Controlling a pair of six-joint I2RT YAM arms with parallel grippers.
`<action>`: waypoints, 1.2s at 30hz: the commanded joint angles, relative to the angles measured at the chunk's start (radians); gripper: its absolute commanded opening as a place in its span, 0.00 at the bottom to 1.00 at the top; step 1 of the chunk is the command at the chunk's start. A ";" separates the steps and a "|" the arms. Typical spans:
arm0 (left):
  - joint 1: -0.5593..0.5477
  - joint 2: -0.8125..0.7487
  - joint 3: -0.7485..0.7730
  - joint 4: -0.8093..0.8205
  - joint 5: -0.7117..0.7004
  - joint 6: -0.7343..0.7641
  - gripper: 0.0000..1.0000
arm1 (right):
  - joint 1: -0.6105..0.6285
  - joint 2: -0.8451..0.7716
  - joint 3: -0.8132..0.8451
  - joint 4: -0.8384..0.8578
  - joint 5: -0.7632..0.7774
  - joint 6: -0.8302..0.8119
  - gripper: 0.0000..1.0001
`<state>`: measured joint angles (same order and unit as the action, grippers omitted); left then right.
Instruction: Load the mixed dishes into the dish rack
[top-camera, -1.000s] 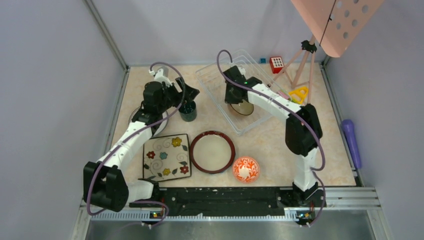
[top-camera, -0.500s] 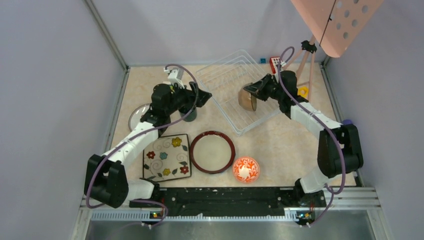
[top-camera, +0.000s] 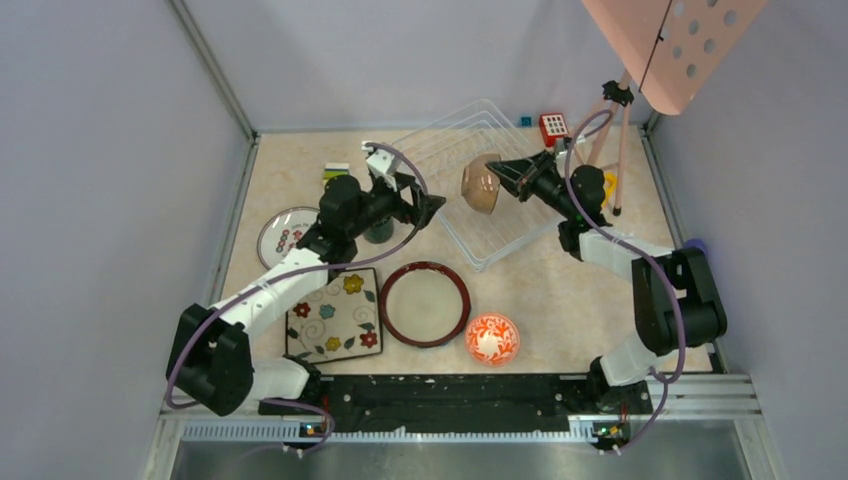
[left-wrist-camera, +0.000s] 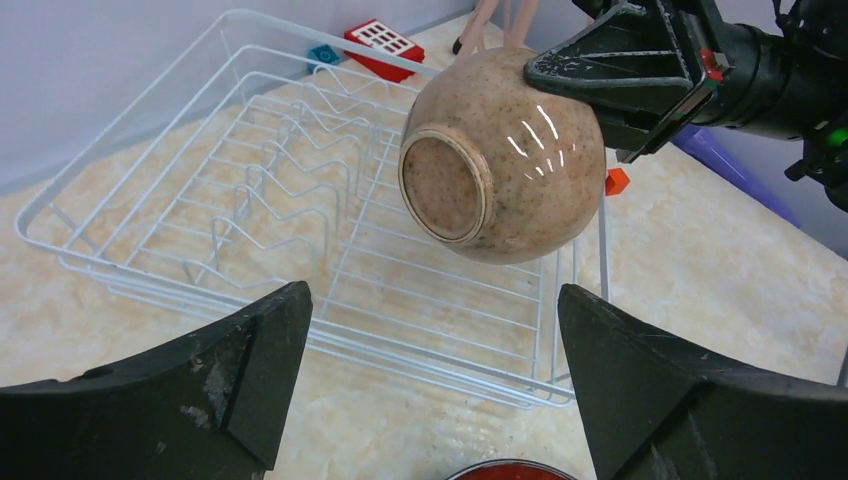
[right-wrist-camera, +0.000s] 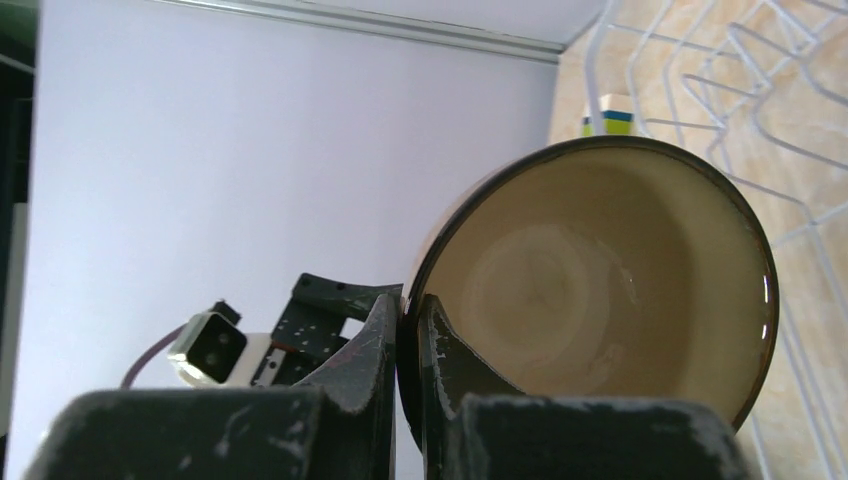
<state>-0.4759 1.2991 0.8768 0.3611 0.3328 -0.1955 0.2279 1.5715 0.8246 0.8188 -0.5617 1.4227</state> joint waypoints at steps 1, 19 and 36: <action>-0.010 0.018 0.012 0.125 0.021 0.087 0.98 | -0.010 -0.053 -0.003 0.344 0.031 0.153 0.00; -0.131 0.103 0.019 0.213 0.021 0.328 0.98 | -0.011 -0.185 -0.110 0.357 0.138 0.240 0.00; -0.233 0.249 0.074 0.386 -0.147 0.392 0.98 | 0.038 -0.168 -0.166 0.470 0.255 0.341 0.00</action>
<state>-0.6922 1.5253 0.9028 0.6292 0.2554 0.1638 0.2436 1.4460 0.6312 1.0569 -0.3710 1.6955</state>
